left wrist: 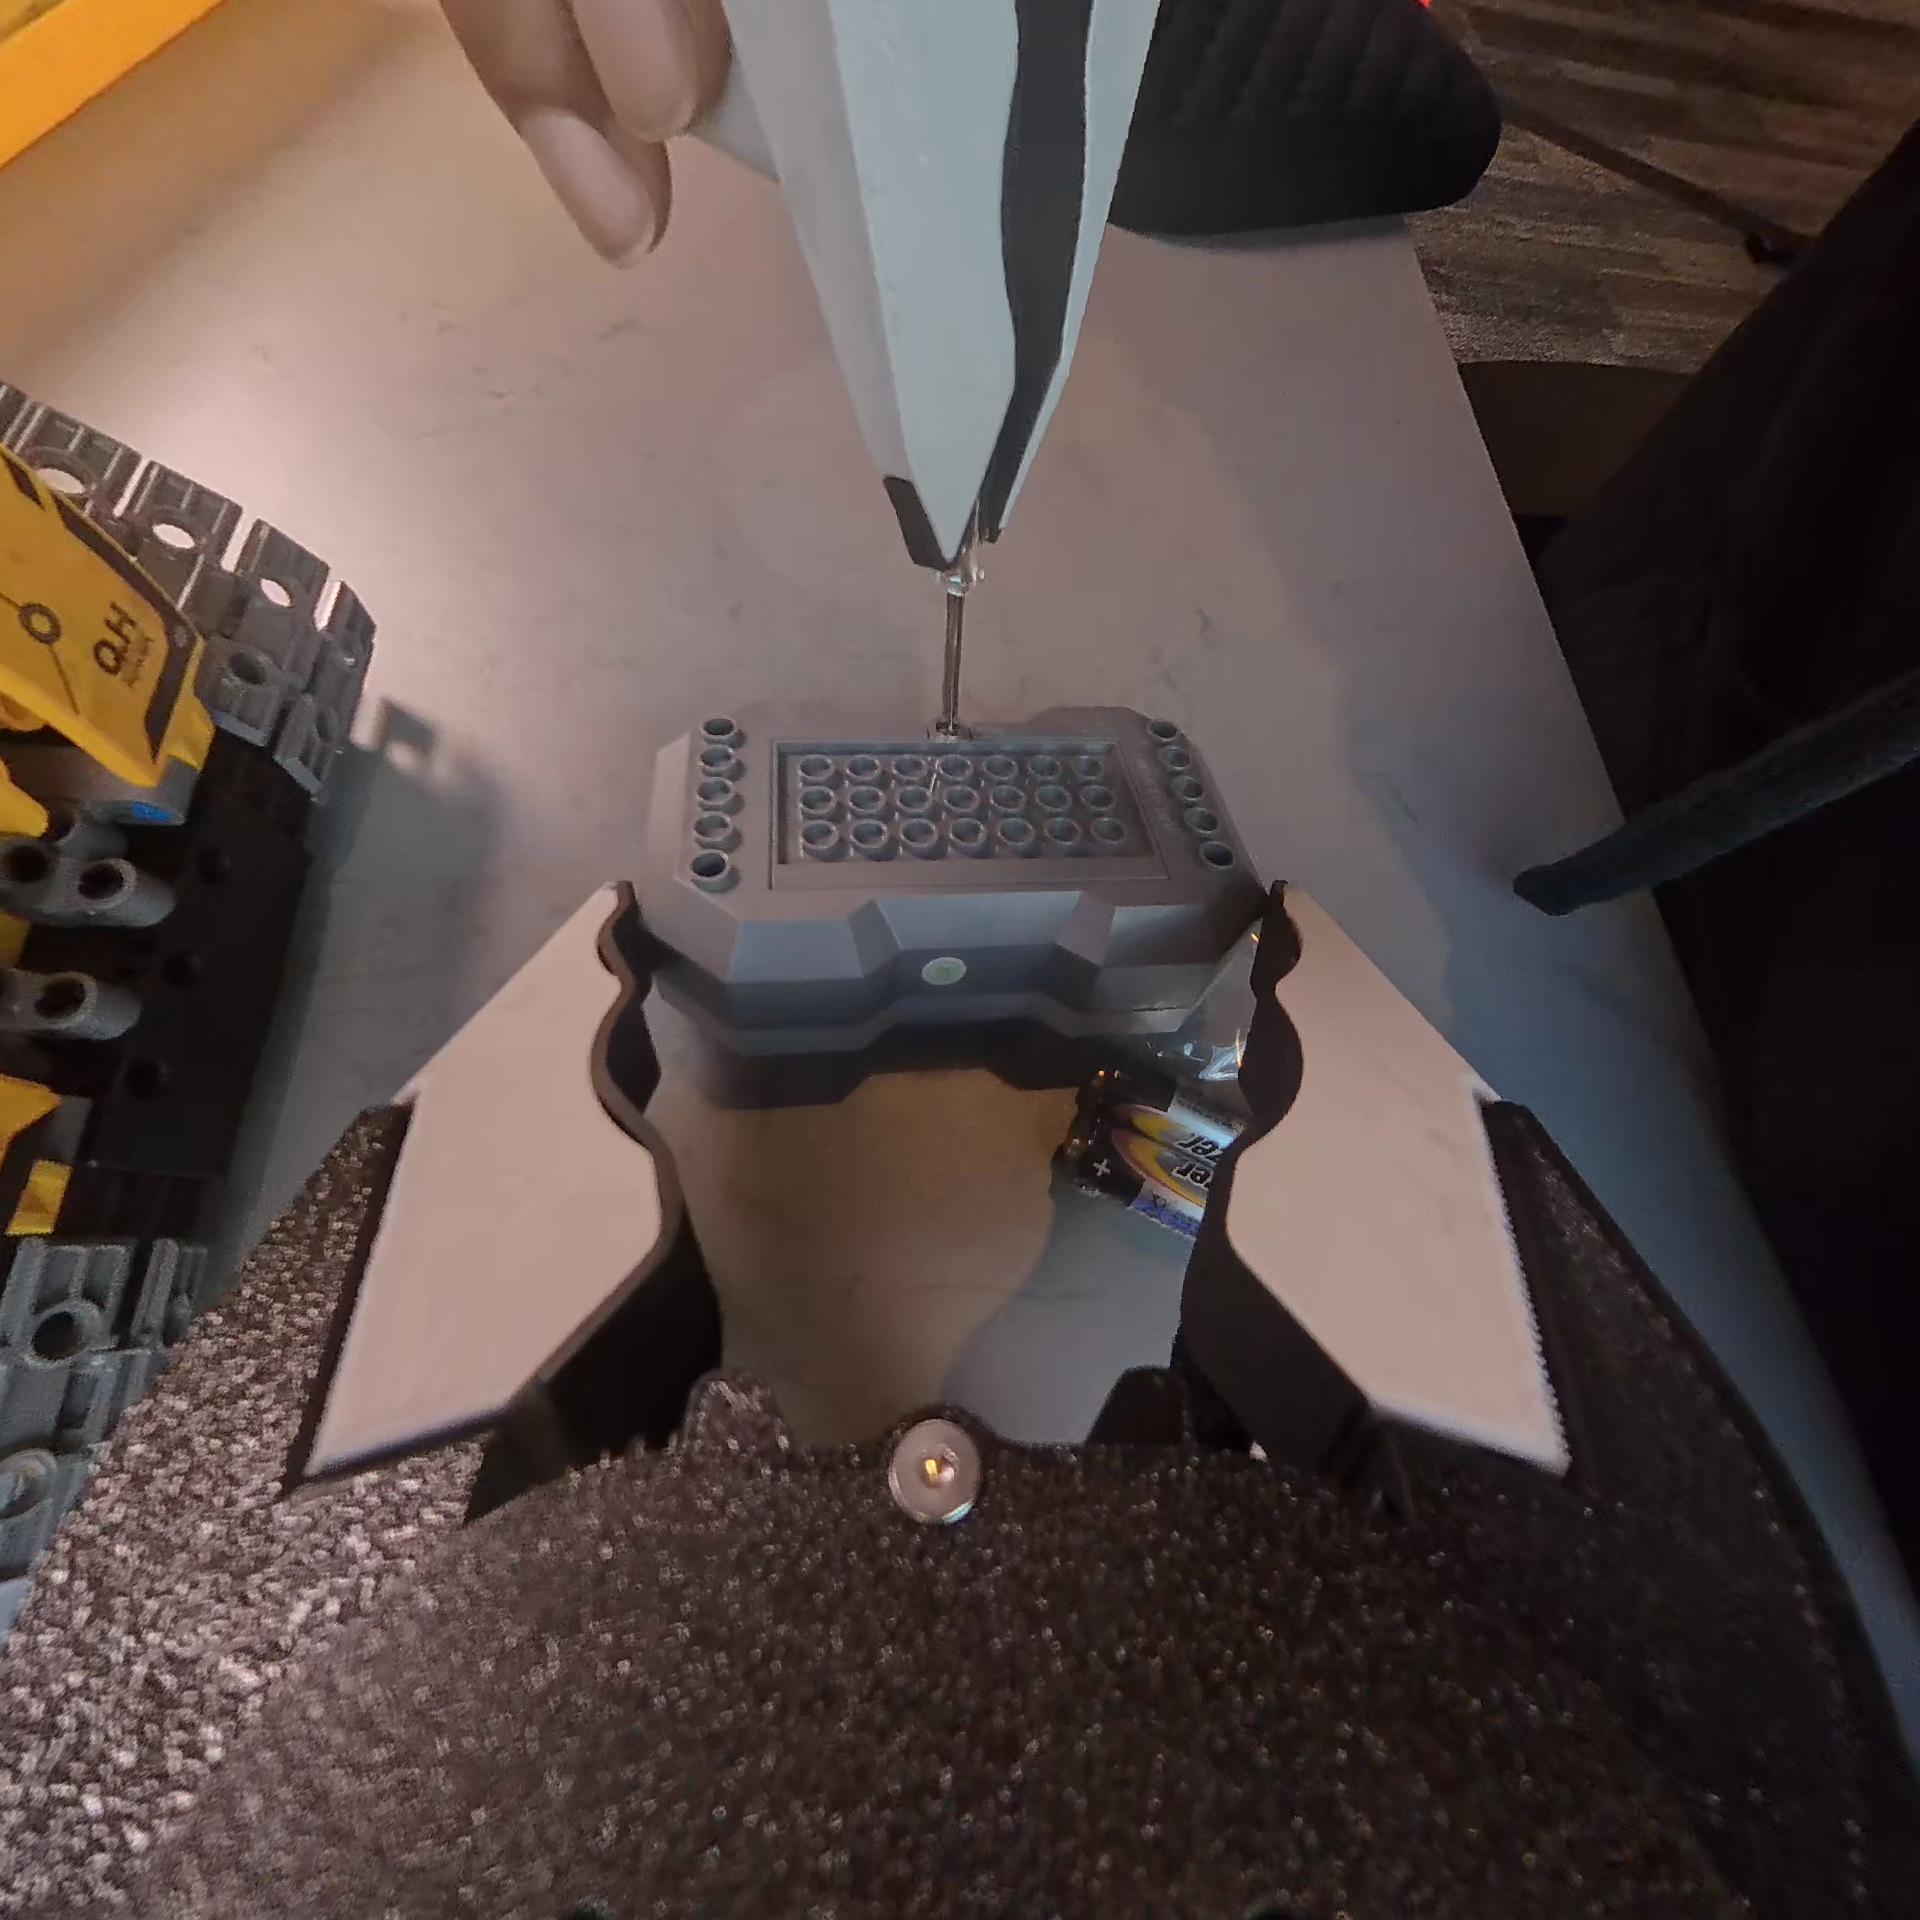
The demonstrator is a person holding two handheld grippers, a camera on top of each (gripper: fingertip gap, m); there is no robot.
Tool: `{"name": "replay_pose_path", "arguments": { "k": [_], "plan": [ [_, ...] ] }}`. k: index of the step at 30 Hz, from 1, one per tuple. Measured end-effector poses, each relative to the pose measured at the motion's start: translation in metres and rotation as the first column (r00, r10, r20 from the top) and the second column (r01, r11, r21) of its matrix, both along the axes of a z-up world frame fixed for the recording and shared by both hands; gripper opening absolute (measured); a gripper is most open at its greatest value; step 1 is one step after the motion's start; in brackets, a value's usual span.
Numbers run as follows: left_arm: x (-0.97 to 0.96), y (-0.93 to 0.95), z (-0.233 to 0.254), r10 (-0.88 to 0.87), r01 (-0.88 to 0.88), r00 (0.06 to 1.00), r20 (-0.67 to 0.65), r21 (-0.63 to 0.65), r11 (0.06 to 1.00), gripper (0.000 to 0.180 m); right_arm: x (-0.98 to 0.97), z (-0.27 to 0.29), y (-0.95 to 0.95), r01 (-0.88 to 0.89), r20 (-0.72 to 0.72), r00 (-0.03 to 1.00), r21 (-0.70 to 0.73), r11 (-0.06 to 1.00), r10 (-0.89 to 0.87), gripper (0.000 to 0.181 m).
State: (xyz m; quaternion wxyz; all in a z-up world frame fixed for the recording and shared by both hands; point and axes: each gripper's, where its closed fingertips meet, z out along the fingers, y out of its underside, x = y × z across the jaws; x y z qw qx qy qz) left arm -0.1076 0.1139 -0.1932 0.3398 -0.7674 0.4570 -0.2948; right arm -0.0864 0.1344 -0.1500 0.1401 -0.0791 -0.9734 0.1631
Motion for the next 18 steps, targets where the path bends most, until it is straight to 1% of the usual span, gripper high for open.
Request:
{"name": "replay_pose_path", "arguments": {
  "k": [6, 8, 12, 14, 16, 18],
  "plan": [
    [0.0, 0.0, 0.0001, -0.004, 0.004, 1.0, 0.001, -0.001, 1.0, 0.115, 0.0001, -0.0003, -0.0026, -0.19, 0.002, 0.981, 0.151, 0.97, 0.192, 0.008],
    [0.0001, 0.0, 0.0001, 0.001, -0.001, 1.0, 0.001, 0.0, 1.0, 0.115, -0.001, -0.0007, -0.003, -0.191, 0.028, 0.982, 0.148, 0.97, 0.189, 0.008],
    [-0.0001, -0.0008, -0.0001, 0.021, -0.021, 1.0, -0.001, 0.003, 1.0, 0.115, -0.0026, -0.0005, -0.0014, -0.006, 0.056, 0.998, 0.047, 0.999, 0.003, 0.007],
    [-0.0002, -0.001, -0.0002, 0.033, -0.033, 0.999, -0.002, 0.004, 0.999, 0.115, -0.0034, -0.0002, -0.0008, 0.138, 0.081, 0.987, 0.005, 0.99, -0.138, 0.007],
    [-0.0004, -0.0014, -0.0002, 0.048, -0.048, 0.999, -0.002, 0.005, 0.999, 0.115, -0.0047, 0.0004, -0.001, 0.309, 0.117, 0.946, -0.047, 0.95, -0.302, 0.007],
    [-0.0004, -0.0018, -0.0003, 0.065, -0.065, 0.998, -0.004, 0.008, 0.998, 0.115, -0.0077, 0.0013, -0.0027, 0.494, 0.157, 0.865, -0.112, 0.862, -0.476, 0.007]
  ]
}}
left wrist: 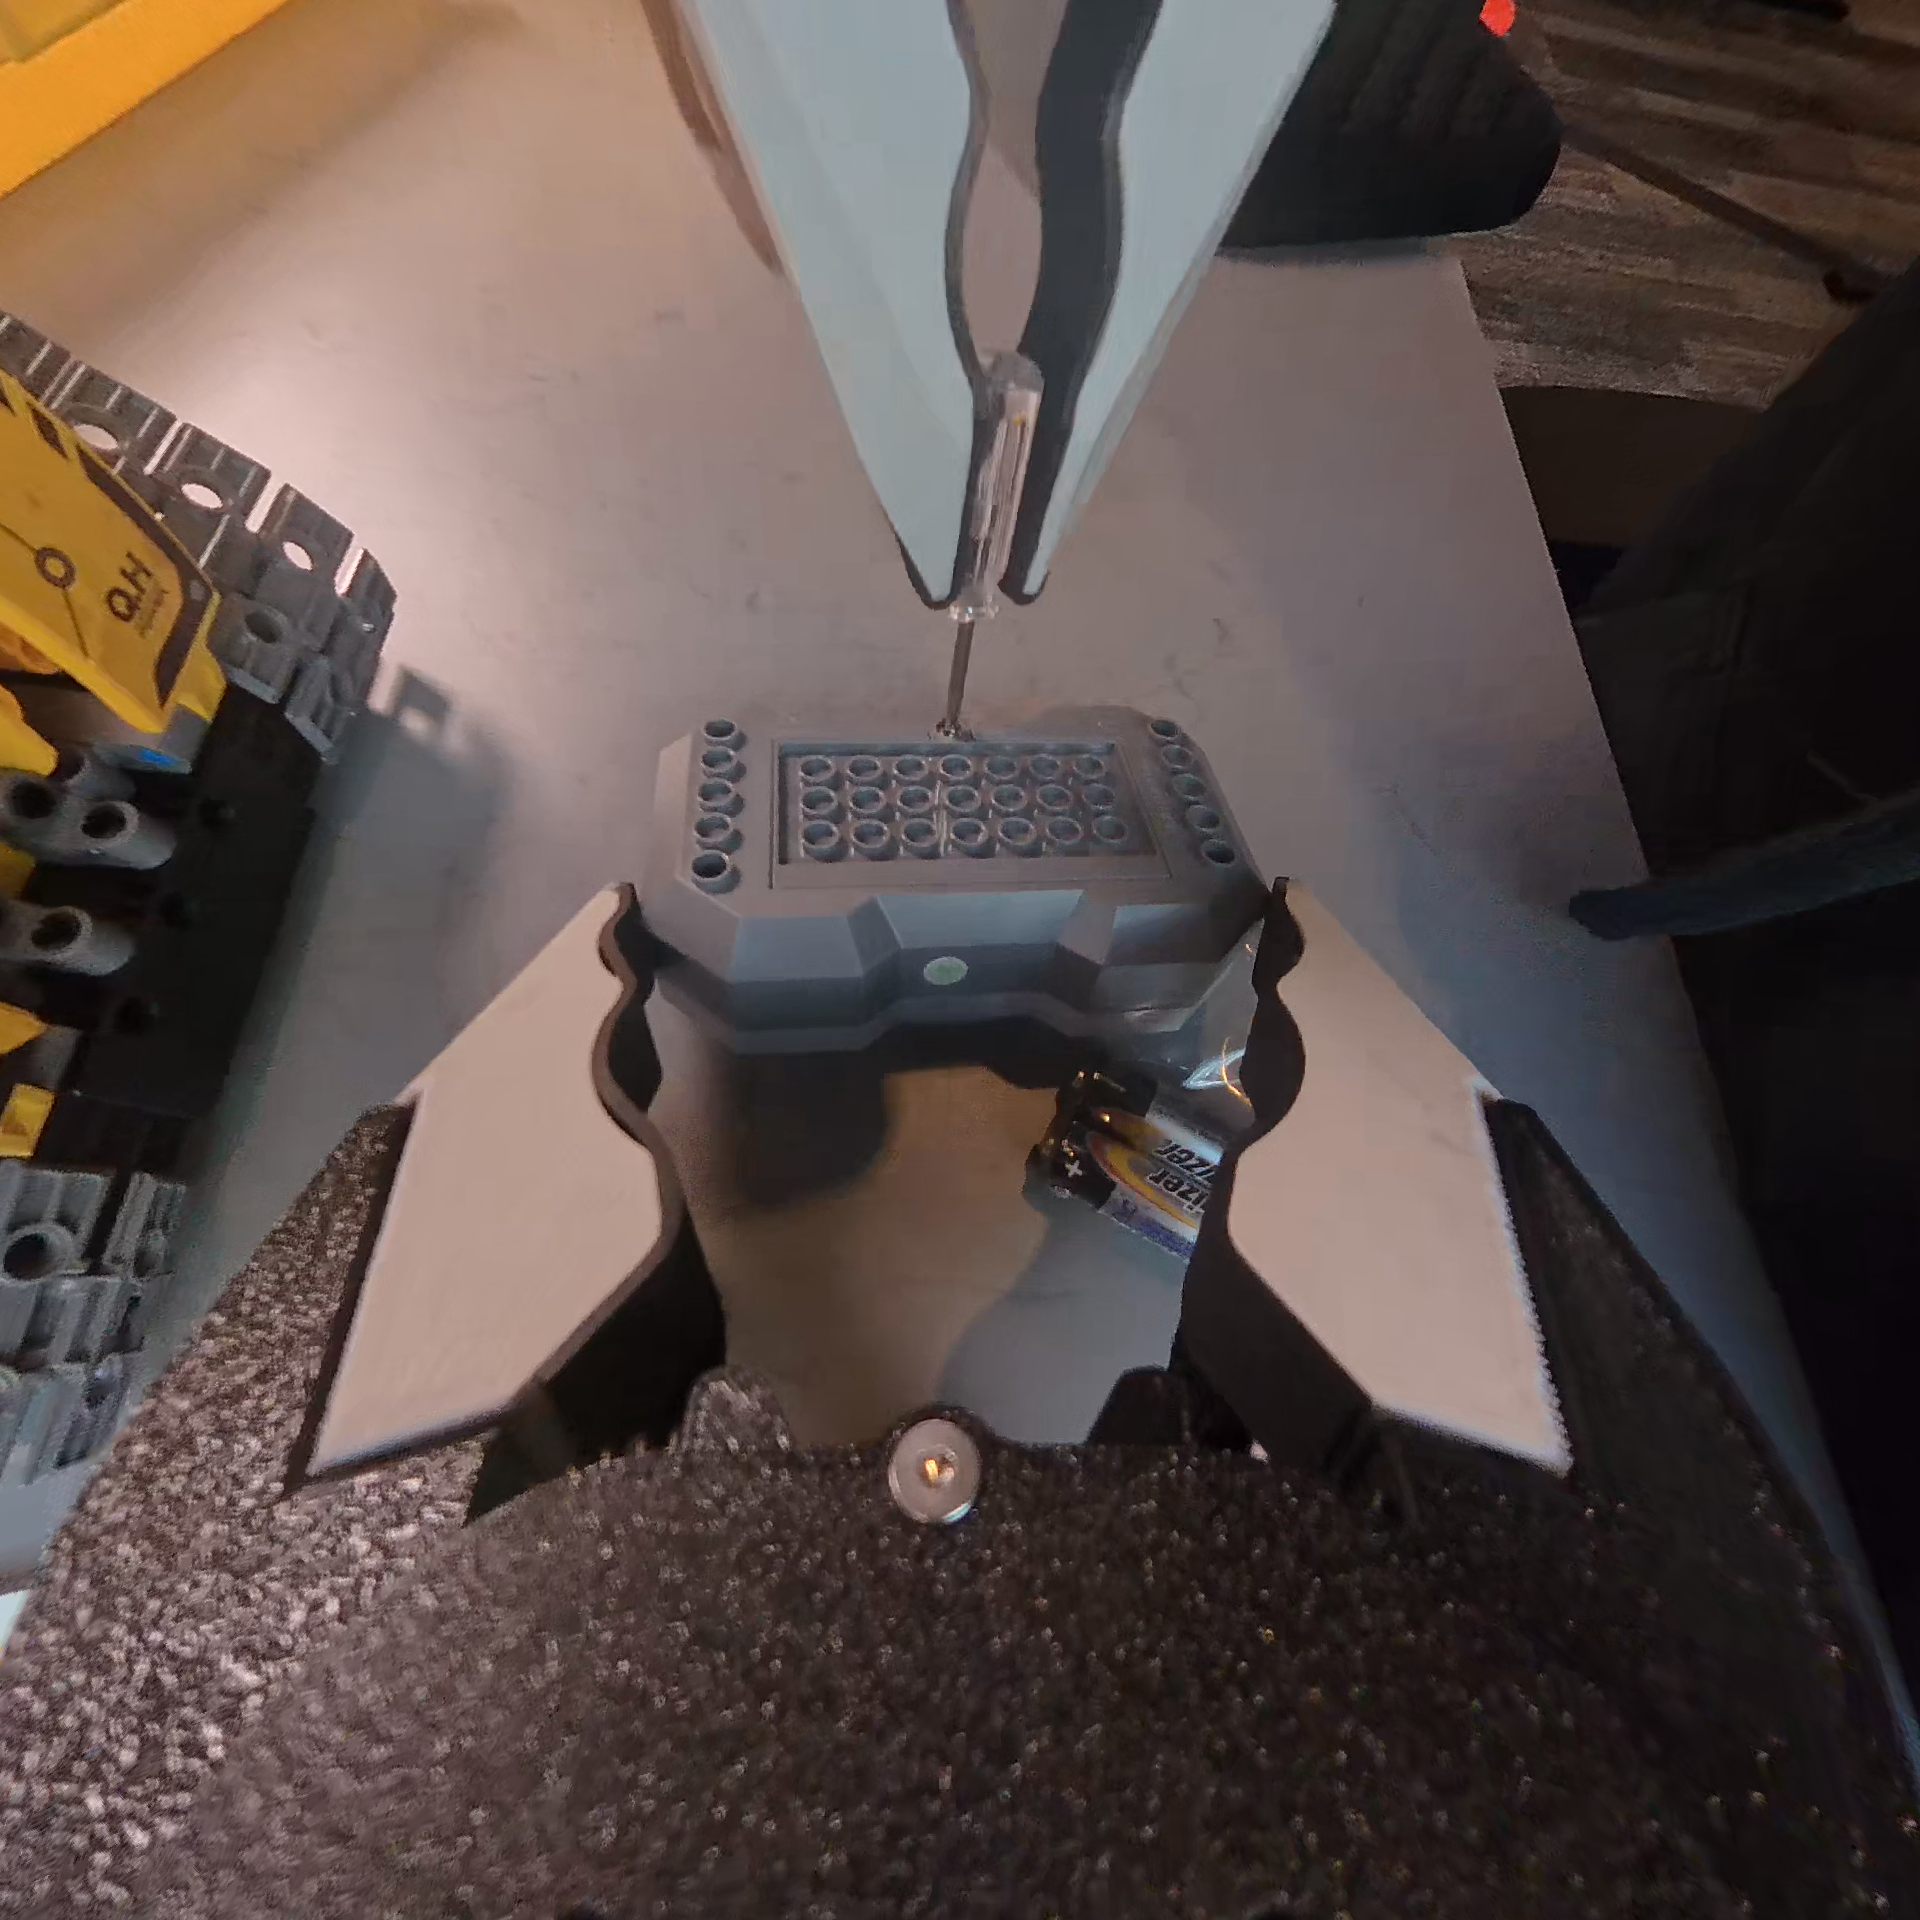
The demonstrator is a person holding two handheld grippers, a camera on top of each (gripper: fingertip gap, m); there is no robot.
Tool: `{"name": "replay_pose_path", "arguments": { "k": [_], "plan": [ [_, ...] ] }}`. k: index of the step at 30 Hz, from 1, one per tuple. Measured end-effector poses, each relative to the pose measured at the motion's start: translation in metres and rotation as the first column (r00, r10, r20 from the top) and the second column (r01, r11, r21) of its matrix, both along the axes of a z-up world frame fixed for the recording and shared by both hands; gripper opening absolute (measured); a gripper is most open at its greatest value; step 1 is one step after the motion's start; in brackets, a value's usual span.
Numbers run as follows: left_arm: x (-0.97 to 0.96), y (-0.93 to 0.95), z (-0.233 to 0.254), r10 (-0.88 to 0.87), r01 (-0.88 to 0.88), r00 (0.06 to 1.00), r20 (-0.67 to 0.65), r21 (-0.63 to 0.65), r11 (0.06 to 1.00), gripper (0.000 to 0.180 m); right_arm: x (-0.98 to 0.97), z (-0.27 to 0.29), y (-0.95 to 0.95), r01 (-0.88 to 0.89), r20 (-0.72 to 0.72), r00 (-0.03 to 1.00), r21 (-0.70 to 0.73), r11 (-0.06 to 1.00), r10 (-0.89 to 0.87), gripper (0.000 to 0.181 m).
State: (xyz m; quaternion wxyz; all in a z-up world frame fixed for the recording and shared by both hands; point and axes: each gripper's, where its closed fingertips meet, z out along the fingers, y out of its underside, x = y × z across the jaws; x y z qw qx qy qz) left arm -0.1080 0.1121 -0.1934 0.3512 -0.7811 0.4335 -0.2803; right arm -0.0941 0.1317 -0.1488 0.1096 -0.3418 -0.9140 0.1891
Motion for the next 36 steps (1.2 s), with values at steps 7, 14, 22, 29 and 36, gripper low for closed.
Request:
{"name": "replay_pose_path", "arguments": {
  "k": [7, 14, 22, 29, 36],
  "plan": [
    [0.001, -0.001, 0.0, 0.074, -0.074, 0.997, -0.003, 0.005, 0.997, 0.115, -0.011, 0.001, 0.006, 0.6, 0.061, 0.798, -0.186, 0.778, -0.6, 0.007],
    [0.002, -0.002, 0.0, 0.144, -0.144, 0.99, -0.005, 0.007, 0.99, 0.115, 0.003, -0.001, 0.013, 0.866, 0.103, 0.369, -0.398, 0.302, -0.924, 0.007],
    [0.0, 0.0, 0.0, 0.205, -0.205, 0.979, -0.007, 0.012, 0.979, 0.115, 0.008, -0.002, 0.016, 0.739, 0.159, -0.155, -0.637, -0.222, -0.975, 0.007],
    [-0.002, 0.0, 0.0, 0.202, -0.202, 0.979, -0.005, 0.005, 0.979, 0.115, 0.014, -0.003, 0.014, 0.637, 0.188, -0.22, -0.715, -0.287, -0.957, 0.007],
    [-0.003, -0.003, 0.009, 0.147, -0.145, 0.986, 0.076, -0.028, 0.989, 0.116, -0.005, 0.056, -0.001, 0.536, -0.175, 0.183, -0.807, 0.248, -0.967, 0.006]
  ]
}}
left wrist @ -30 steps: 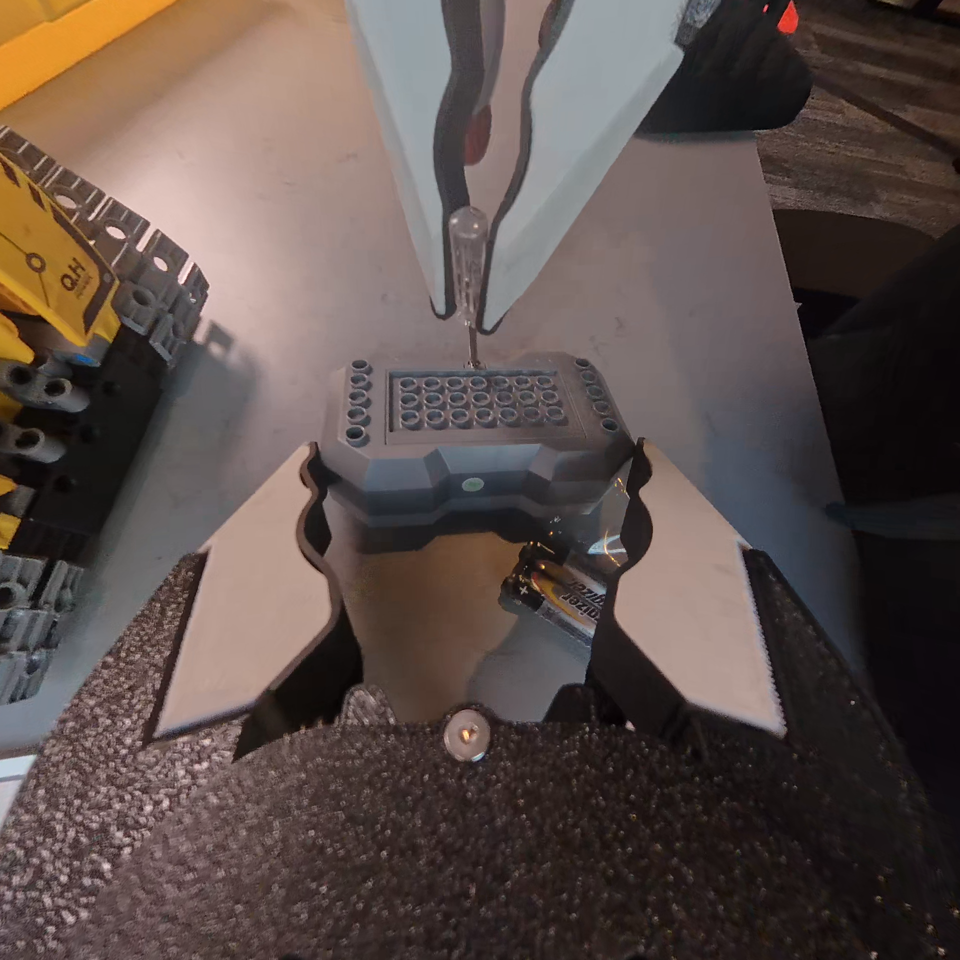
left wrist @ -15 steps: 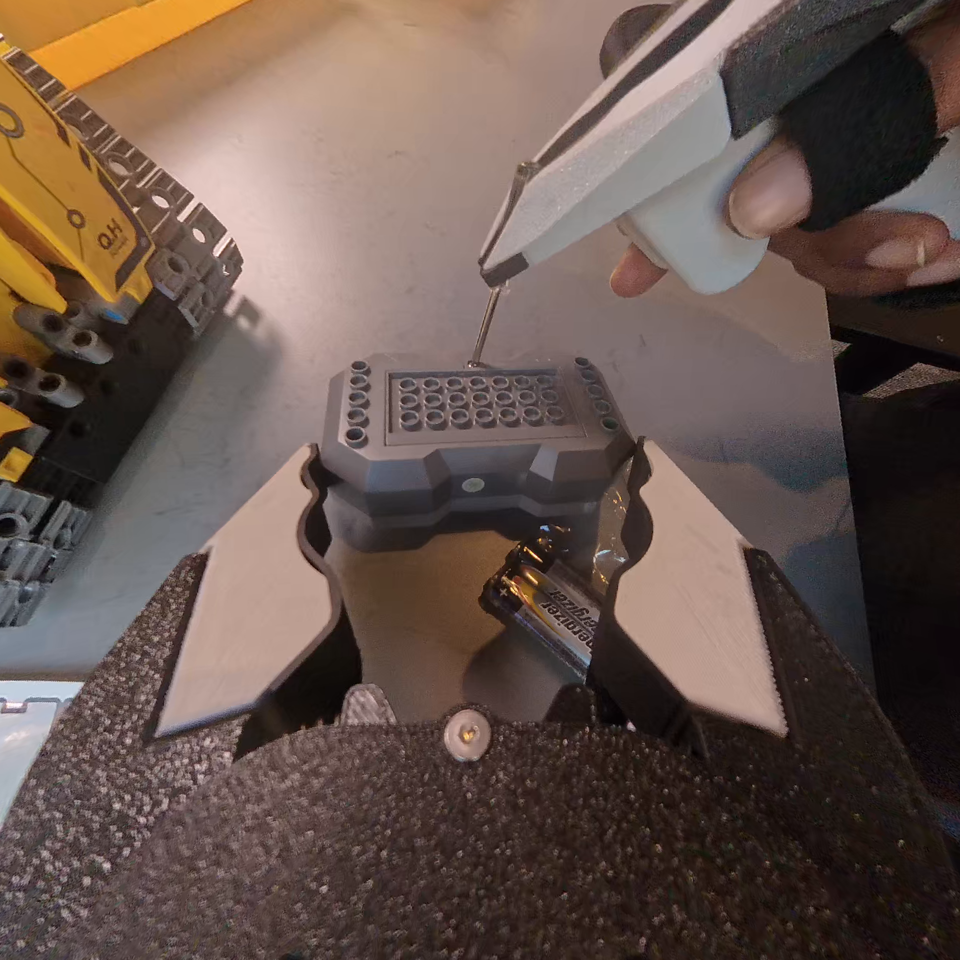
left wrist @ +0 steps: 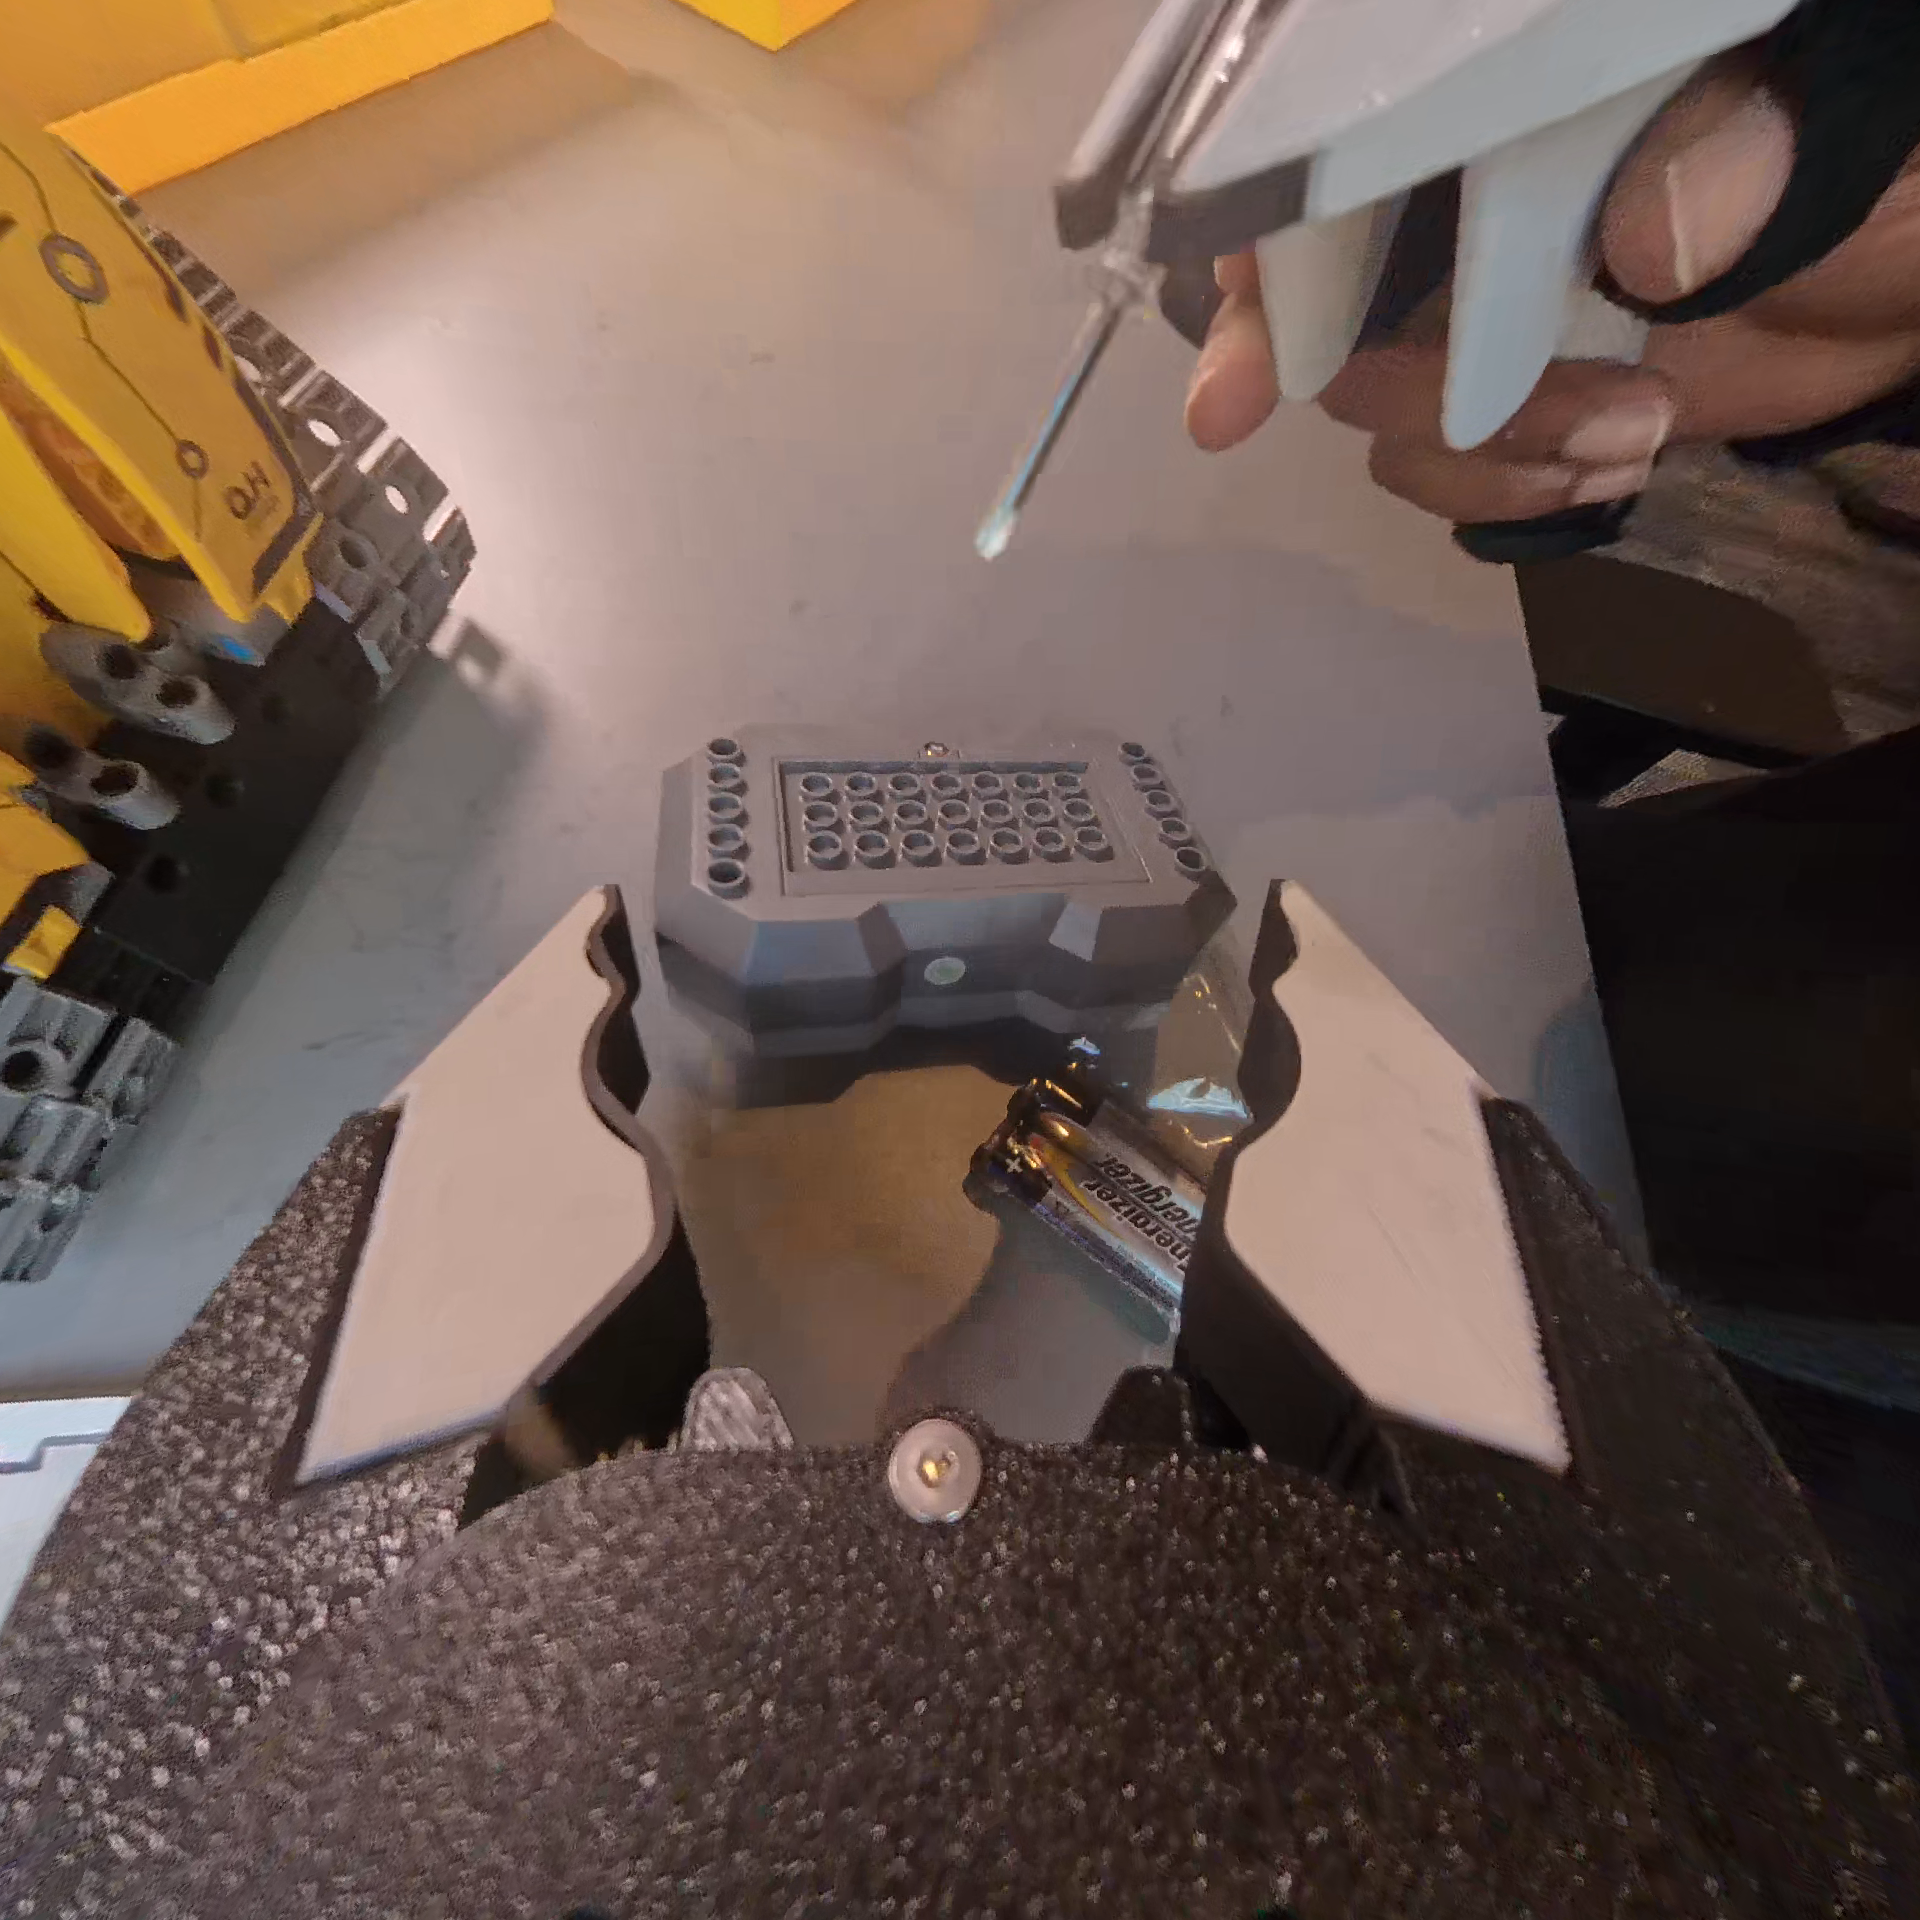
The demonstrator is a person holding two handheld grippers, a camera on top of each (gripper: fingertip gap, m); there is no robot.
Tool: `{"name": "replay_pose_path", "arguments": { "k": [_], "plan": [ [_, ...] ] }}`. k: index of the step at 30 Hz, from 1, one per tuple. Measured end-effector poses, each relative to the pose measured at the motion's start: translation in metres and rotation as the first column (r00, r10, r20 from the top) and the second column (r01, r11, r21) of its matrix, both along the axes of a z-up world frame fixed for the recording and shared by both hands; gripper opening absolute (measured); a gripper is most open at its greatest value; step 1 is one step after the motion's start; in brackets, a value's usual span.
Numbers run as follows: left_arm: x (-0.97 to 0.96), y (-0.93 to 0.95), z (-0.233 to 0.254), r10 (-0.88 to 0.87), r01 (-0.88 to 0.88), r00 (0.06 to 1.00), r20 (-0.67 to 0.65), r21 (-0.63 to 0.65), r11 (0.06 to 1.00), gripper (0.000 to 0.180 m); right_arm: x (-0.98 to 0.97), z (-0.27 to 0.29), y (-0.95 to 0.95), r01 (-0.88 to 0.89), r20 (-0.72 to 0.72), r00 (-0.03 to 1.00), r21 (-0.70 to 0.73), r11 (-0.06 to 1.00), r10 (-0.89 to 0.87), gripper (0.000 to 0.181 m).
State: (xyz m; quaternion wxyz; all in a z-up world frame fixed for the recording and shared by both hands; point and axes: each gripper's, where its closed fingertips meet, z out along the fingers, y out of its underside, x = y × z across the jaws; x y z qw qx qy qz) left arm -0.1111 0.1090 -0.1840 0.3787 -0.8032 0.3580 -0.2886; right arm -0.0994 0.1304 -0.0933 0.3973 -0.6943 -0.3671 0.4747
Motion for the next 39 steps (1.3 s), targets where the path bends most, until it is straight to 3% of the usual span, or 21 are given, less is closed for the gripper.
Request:
{"name": "replay_pose_path", "arguments": {
  "k": [3, 8, 12, 14, 21, 26, 31, 34, 39],
  "plan": [
    [-0.007, 0.004, 0.018, -0.011, 0.007, 0.997, 0.073, 0.051, 0.999, 0.107, -0.01, 0.009, -0.018, -0.138, -0.062, 0.988, 0.091, 0.986, 0.143, 0.007],
    [-0.002, -0.015, 0.069, -0.175, 0.115, 0.948, 0.266, 0.228, 0.967, 0.036, -0.023, 0.01, -0.029, -0.219, -0.176, 0.956, 0.108, 0.97, 0.236, 0.007],
    [-0.003, -0.019, 0.078, -0.204, 0.124, 0.927, 0.314, 0.256, 0.959, 0.012, -0.024, 0.008, -0.033, -0.254, -0.212, 0.939, 0.108, 0.961, 0.272, 0.007],
    [-0.004, -0.018, 0.078, -0.199, 0.118, 0.928, 0.316, 0.256, 0.959, 0.003, -0.022, 0.008, -0.033, -0.264, -0.229, 0.932, 0.104, 0.959, 0.281, 0.007],
    [0.005, -0.032, 0.074, -0.278, 0.226, 0.896, 0.347, 0.183, 0.957, 0.001, -0.015, 0.002, -0.043, -0.357, -0.163, 0.908, 0.178, 0.917, 0.385, 0.008],
    [0.01, -0.046, 0.078, -0.339, 0.316, 0.84, 0.424, 0.125, 0.94, 0.0, -0.001, 0.006, -0.054, -0.573, 0.131, 0.808, 0.401, 0.714, 0.575, 0.016],
    [0.013, -0.056, 0.082, -0.373, 0.381, 0.796, 0.477, 0.085, 0.921, 0.0, 0.0, 0.009, -0.063, -0.775, 0.459, 0.615, 0.501, 0.384, 0.642, 0.018],
    [0.013, -0.06, 0.084, -0.384, 0.41, 0.769, 0.511, 0.067, 0.91, 0.0, 0.0, 0.009, -0.07, -0.827, 0.558, 0.519, 0.52, 0.214, 0.648, 0.018],
    [0.012, -0.063, 0.093, -0.384, 0.436, 0.717, 0.582, 0.055, 0.898, 0.0, 0.0, 0.014, -0.076, -0.838, 0.643, 0.435, 0.545, 0.023, 0.631, 0.017]
  ]
}}
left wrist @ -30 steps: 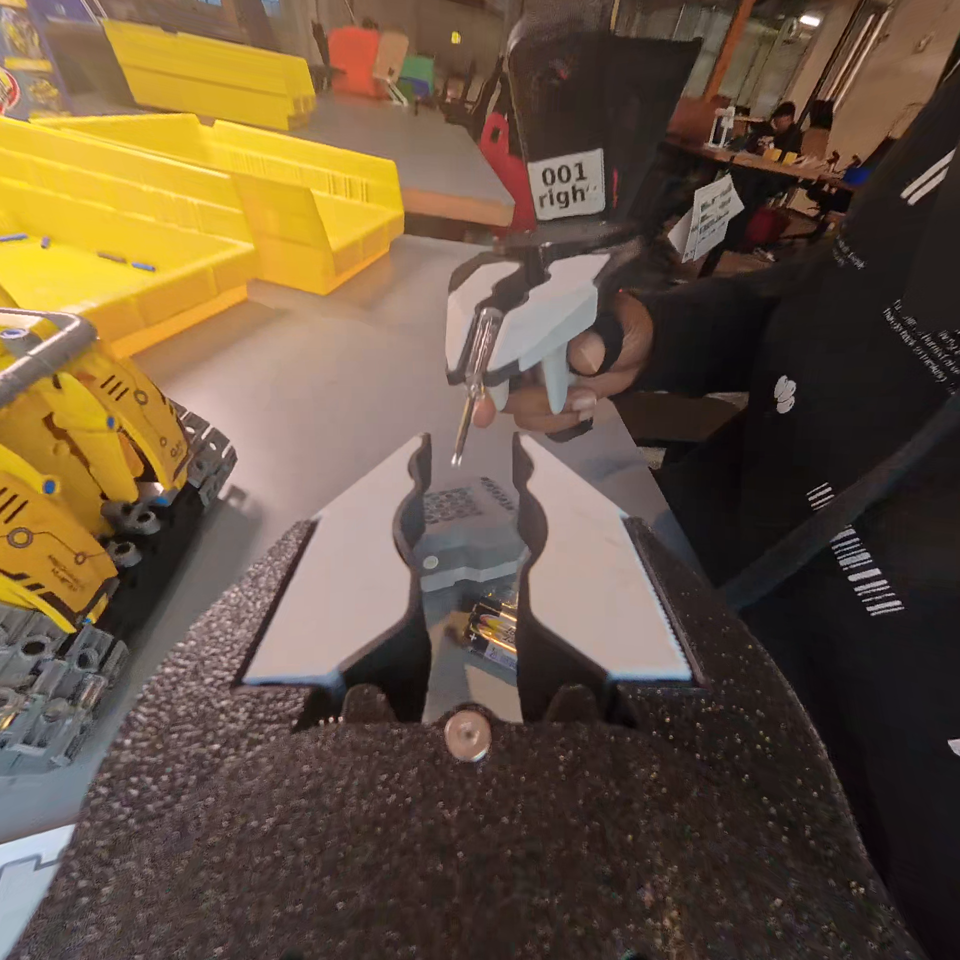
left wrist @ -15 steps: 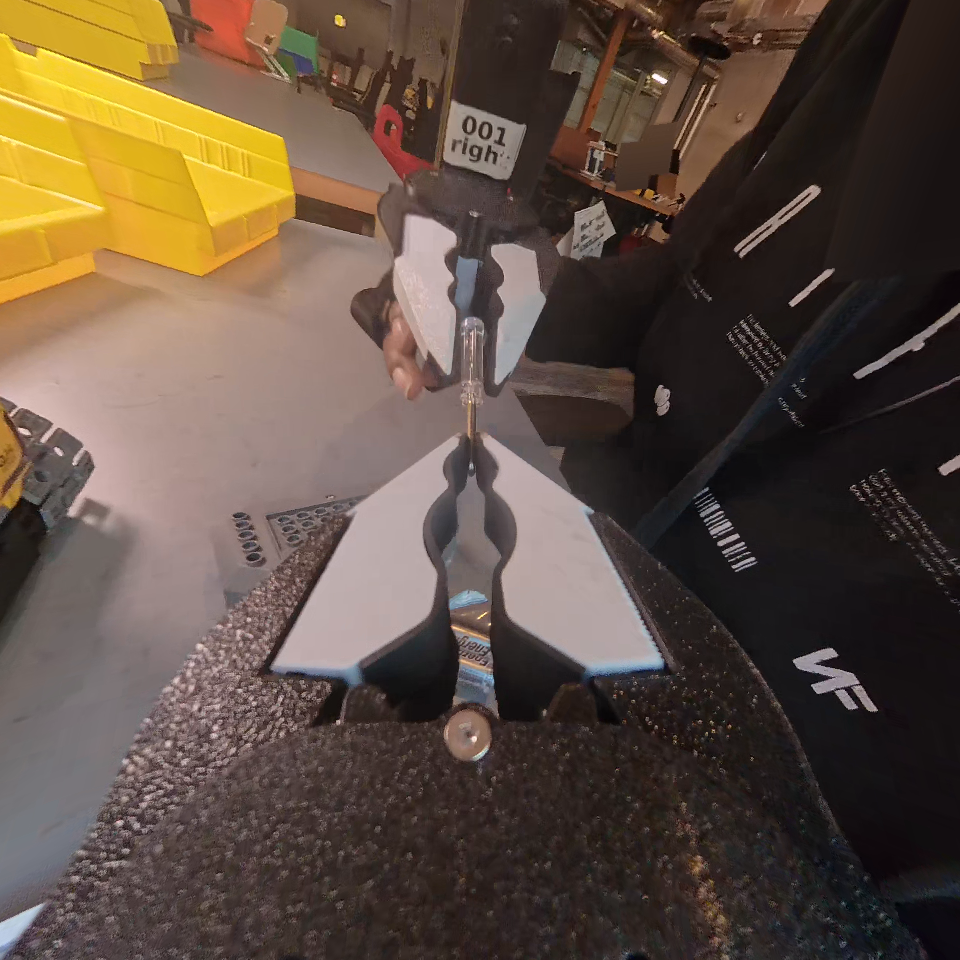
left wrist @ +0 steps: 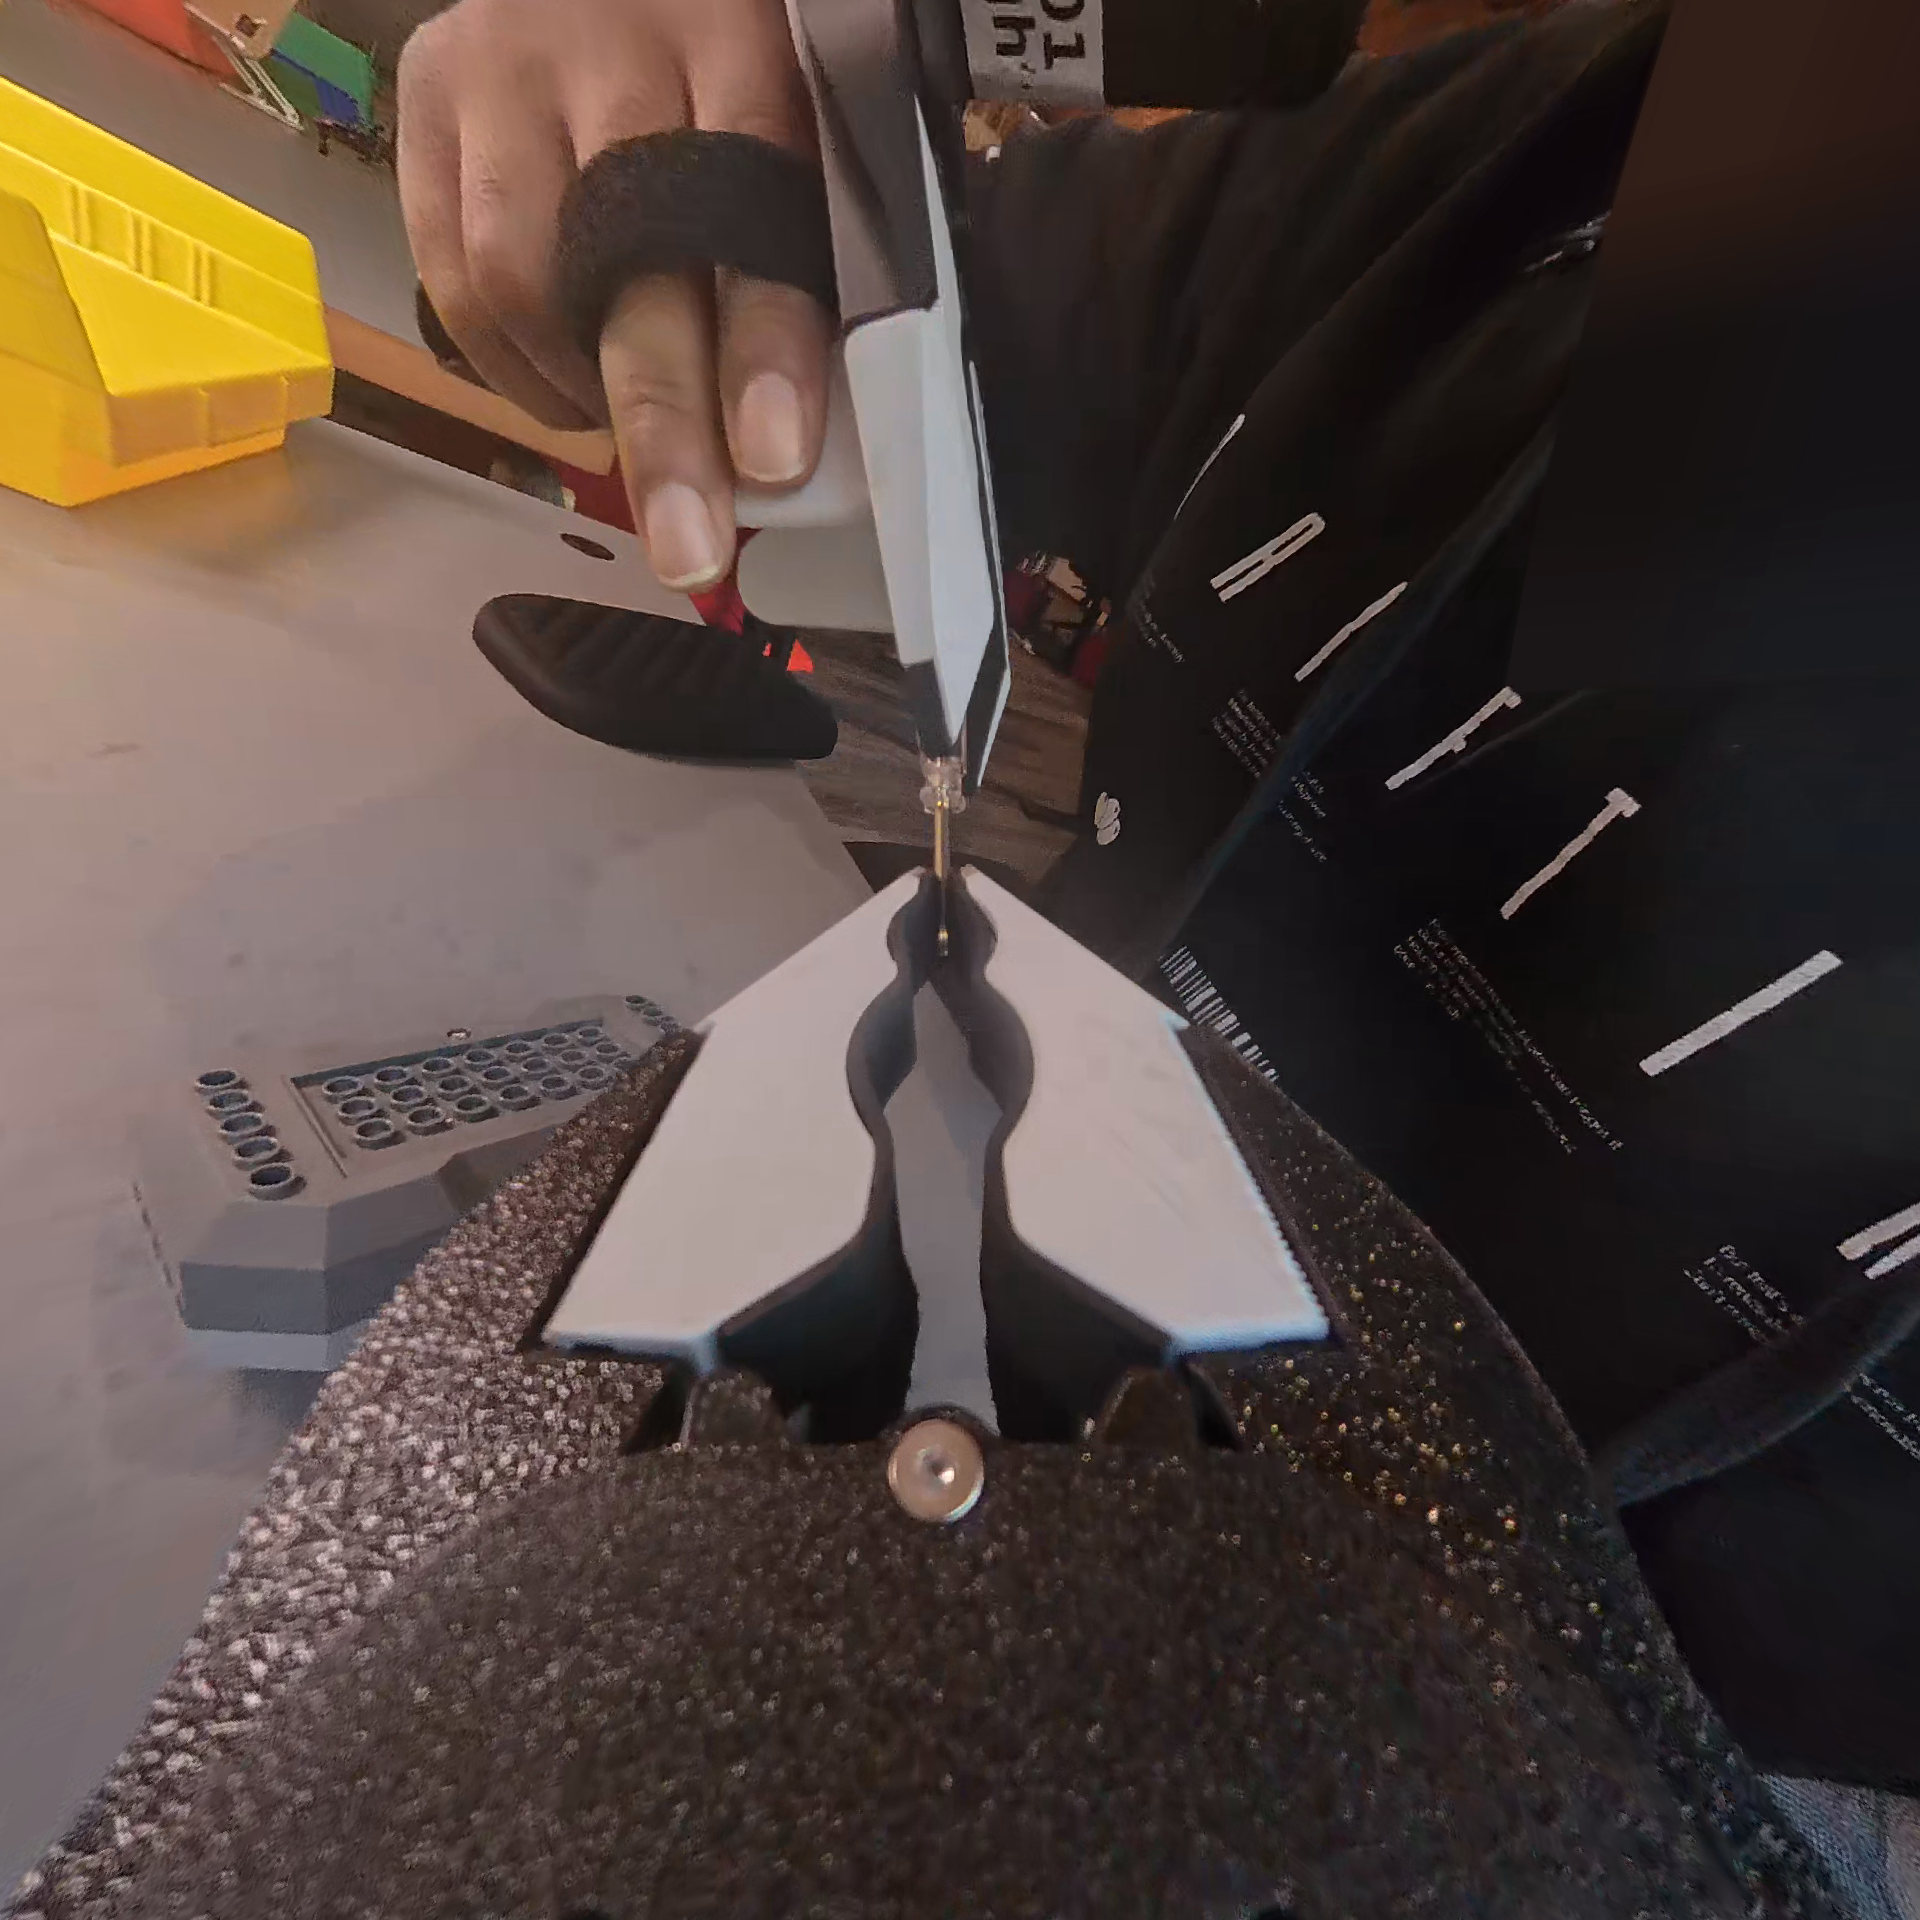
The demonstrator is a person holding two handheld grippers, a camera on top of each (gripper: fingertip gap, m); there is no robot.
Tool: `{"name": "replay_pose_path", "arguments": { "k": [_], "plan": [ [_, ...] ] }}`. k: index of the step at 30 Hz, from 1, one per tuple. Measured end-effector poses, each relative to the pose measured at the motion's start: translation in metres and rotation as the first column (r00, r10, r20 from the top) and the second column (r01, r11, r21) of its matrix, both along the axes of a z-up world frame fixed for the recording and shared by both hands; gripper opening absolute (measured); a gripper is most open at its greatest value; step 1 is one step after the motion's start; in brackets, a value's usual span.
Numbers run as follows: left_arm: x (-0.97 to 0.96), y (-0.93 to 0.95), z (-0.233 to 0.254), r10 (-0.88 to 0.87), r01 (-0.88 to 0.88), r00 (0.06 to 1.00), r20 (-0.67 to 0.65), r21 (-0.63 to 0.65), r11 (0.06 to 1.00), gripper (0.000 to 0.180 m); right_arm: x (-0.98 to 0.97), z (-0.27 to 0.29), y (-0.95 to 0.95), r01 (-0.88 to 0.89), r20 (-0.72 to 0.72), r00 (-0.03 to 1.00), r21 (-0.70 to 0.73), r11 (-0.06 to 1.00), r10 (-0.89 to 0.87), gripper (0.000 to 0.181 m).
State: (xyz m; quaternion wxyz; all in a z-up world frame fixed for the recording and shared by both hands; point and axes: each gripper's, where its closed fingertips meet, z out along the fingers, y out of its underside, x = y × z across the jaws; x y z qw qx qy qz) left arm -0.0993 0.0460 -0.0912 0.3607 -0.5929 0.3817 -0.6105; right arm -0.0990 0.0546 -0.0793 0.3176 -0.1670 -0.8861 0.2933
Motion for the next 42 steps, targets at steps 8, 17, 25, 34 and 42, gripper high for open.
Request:
{"name": "replay_pose_path", "arguments": {
  "k": [8, 17, 25, 34, 42],
  "plan": [
    [0.002, -0.006, 0.009, -0.055, 0.058, 0.996, 0.07, -0.04, 0.998, 0.0, 0.0, 0.008, -0.004, -0.096, -0.031, 0.994, 0.131, 0.987, 0.101, 0.012],
    [-0.005, 0.026, 0.005, 0.145, -0.145, 0.989, 0.016, -0.005, 0.989, 0.034, 0.002, 0.012, 0.016, -0.087, 0.0, 0.996, 0.214, 0.973, 0.089, 0.007],
    [-0.022, 0.068, -0.059, 0.491, -0.428, 0.77, -0.407, 0.242, 0.871, 0.134, 0.016, -0.031, 0.062, -0.18, 0.221, 0.968, 0.297, 0.938, 0.116, 0.008],
    [-0.005, 0.066, -0.095, 0.425, -0.344, 0.713, -0.558, 0.249, 0.905, 0.123, 0.009, -0.065, 0.072, -0.231, 0.299, 0.94, 0.209, 0.95, 0.163, 0.008],
    [-0.005, 0.066, -0.096, 0.411, -0.321, 0.719, -0.561, 0.256, 0.912, 0.113, 0.009, -0.068, 0.074, -0.26, 0.319, 0.928, 0.183, 0.948, 0.193, 0.008]
  ]
}}
